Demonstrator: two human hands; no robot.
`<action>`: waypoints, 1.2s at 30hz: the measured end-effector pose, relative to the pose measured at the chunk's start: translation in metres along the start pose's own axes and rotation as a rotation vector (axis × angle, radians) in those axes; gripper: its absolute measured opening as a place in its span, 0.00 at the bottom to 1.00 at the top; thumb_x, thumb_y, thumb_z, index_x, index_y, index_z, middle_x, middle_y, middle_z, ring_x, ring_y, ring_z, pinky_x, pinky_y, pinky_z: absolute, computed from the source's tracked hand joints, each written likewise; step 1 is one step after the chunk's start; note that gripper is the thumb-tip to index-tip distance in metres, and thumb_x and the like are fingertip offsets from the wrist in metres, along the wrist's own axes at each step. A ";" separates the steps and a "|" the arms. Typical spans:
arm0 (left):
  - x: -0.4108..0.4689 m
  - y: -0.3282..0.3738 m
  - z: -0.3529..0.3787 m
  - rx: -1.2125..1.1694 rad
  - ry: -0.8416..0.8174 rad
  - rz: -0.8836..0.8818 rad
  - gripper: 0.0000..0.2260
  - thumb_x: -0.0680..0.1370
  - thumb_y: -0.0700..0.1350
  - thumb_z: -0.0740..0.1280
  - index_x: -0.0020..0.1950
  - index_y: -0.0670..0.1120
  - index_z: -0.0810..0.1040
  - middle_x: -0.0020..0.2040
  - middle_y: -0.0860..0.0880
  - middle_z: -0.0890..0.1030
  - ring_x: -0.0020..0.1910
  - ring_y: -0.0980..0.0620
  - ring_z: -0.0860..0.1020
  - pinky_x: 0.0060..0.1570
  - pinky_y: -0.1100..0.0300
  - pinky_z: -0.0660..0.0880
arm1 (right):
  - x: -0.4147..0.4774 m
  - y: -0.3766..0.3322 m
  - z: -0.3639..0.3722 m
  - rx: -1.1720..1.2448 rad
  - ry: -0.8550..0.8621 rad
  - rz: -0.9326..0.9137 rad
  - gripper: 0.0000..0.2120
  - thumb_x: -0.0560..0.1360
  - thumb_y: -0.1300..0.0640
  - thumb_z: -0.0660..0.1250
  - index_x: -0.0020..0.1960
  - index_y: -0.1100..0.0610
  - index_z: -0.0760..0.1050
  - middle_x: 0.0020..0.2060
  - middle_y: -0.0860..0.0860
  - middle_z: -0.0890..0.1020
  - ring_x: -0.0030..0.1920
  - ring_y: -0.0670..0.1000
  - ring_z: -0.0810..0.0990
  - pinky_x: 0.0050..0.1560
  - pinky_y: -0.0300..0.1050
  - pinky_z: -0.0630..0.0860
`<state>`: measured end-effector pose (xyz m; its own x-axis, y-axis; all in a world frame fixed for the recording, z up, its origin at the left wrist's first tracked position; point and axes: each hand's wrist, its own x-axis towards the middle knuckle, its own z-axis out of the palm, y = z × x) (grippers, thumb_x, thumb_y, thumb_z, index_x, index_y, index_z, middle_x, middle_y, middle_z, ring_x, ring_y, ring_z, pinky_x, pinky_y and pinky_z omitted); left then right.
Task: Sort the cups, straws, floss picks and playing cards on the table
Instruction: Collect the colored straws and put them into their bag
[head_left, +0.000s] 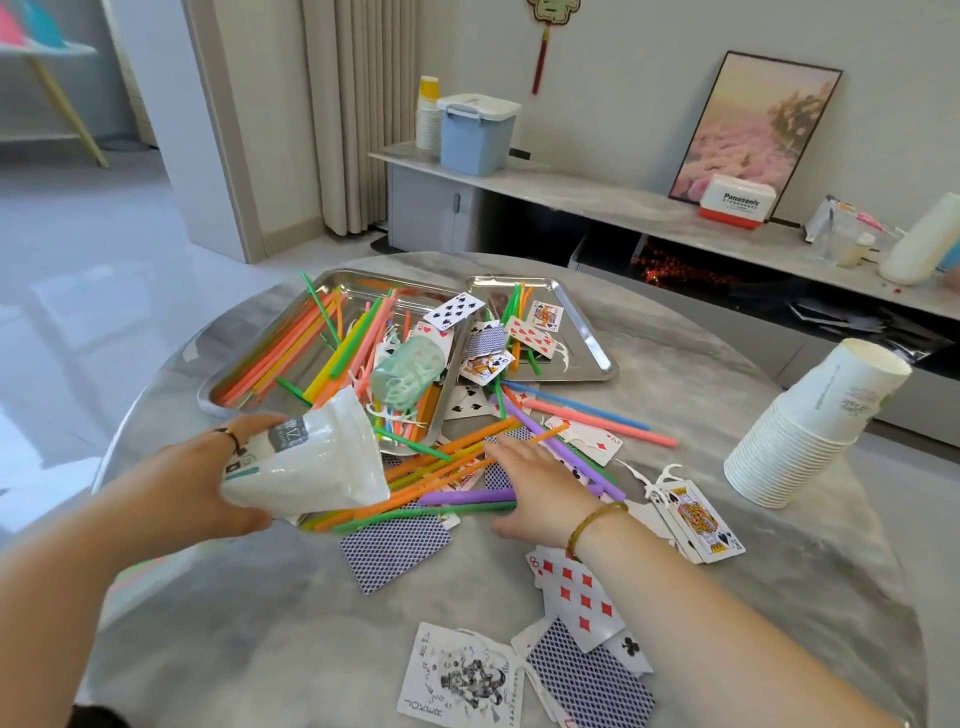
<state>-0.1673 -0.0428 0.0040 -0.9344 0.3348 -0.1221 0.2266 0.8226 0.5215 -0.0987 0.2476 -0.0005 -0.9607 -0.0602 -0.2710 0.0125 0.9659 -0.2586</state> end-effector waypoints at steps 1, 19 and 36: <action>0.001 0.000 0.000 -0.009 0.017 0.013 0.36 0.46 0.62 0.65 0.50 0.83 0.56 0.44 0.54 0.78 0.45 0.50 0.78 0.50 0.53 0.76 | 0.010 -0.004 0.000 -0.057 -0.022 -0.019 0.40 0.72 0.55 0.67 0.75 0.52 0.47 0.76 0.51 0.48 0.75 0.52 0.48 0.73 0.47 0.49; 0.008 0.009 -0.007 -0.041 0.000 -0.020 0.38 0.63 0.47 0.77 0.69 0.57 0.63 0.56 0.50 0.74 0.50 0.53 0.68 0.48 0.62 0.63 | 0.058 -0.011 0.003 -0.505 0.018 -0.128 0.13 0.76 0.60 0.57 0.61 0.59 0.68 0.59 0.56 0.74 0.62 0.57 0.68 0.61 0.48 0.62; 0.001 0.010 -0.015 -0.045 0.095 -0.040 0.39 0.64 0.45 0.77 0.71 0.53 0.62 0.61 0.42 0.75 0.61 0.42 0.71 0.50 0.56 0.65 | -0.003 0.015 -0.018 -0.173 0.265 -0.123 0.04 0.77 0.60 0.59 0.48 0.54 0.70 0.44 0.54 0.76 0.47 0.54 0.74 0.43 0.45 0.64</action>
<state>-0.1705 -0.0410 0.0218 -0.9648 0.2552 -0.0637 0.1781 0.8120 0.5559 -0.1006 0.2666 0.0127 -0.9910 -0.1335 0.0086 -0.1337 0.9852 -0.1074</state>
